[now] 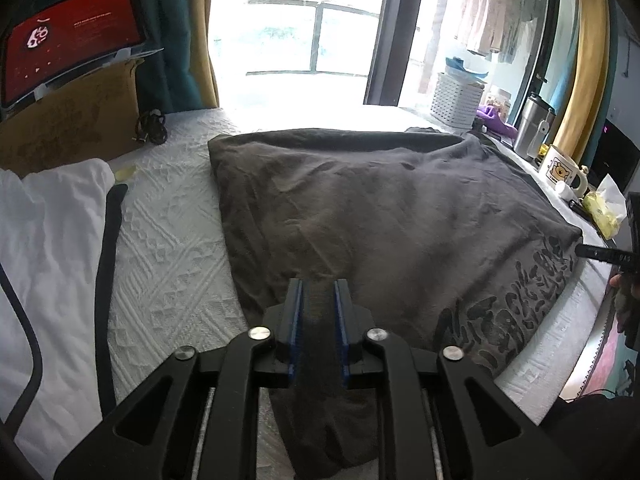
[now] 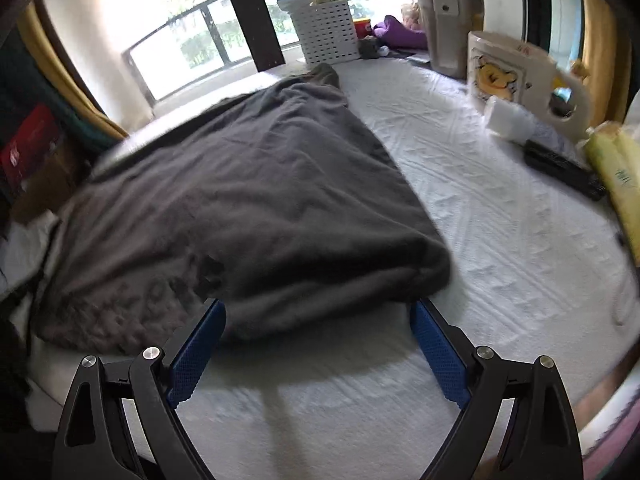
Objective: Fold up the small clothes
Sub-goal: 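Grasp the side edge of the grey shirt with the right tool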
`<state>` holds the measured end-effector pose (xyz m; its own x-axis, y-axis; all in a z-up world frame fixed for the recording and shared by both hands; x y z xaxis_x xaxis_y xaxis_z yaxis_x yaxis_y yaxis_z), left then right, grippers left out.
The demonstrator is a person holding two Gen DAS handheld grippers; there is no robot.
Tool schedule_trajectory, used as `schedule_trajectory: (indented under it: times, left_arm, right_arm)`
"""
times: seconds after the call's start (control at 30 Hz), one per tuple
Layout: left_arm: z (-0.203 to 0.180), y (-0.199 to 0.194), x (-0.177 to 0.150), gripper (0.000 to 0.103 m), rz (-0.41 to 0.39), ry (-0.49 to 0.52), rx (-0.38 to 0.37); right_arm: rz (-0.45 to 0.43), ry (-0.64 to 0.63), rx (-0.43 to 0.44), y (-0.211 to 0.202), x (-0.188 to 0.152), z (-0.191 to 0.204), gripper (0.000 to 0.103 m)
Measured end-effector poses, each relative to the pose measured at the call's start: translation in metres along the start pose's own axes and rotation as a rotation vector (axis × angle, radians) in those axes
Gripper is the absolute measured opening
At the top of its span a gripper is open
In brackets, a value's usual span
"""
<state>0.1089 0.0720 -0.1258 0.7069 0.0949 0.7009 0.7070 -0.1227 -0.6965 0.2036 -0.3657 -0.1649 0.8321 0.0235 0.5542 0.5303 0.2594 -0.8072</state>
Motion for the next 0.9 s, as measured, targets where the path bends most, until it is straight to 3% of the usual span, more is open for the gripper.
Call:
schedule_trajectory:
  times: [0.07, 0.9]
  left_arm:
    - [0.004, 0.000, 0.001, 0.044, -0.006, -0.016, 0.004]
    - [0.020, 0.023, 0.015, 0.045, 0.029, -0.068, 0.036]
  right_arm:
    - [-0.001, 0.005, 0.006, 0.004, 0.006, 0.001, 0.094]
    - [-0.006, -0.083, -0.015, 0.052, 0.056, 0.034, 0.094]
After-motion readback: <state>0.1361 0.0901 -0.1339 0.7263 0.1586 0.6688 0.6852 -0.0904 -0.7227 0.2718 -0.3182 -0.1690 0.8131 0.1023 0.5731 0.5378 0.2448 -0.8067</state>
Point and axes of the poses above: each gripper's, at about its wrist camera, not at the fingertips, and y roughly the way its jaws point, z to its left, x to its top, the point moved 3 cm from there along y, roughly the way its jaws point, and after that the axes turned 2 degrees about -x, right-handed, at the moved point
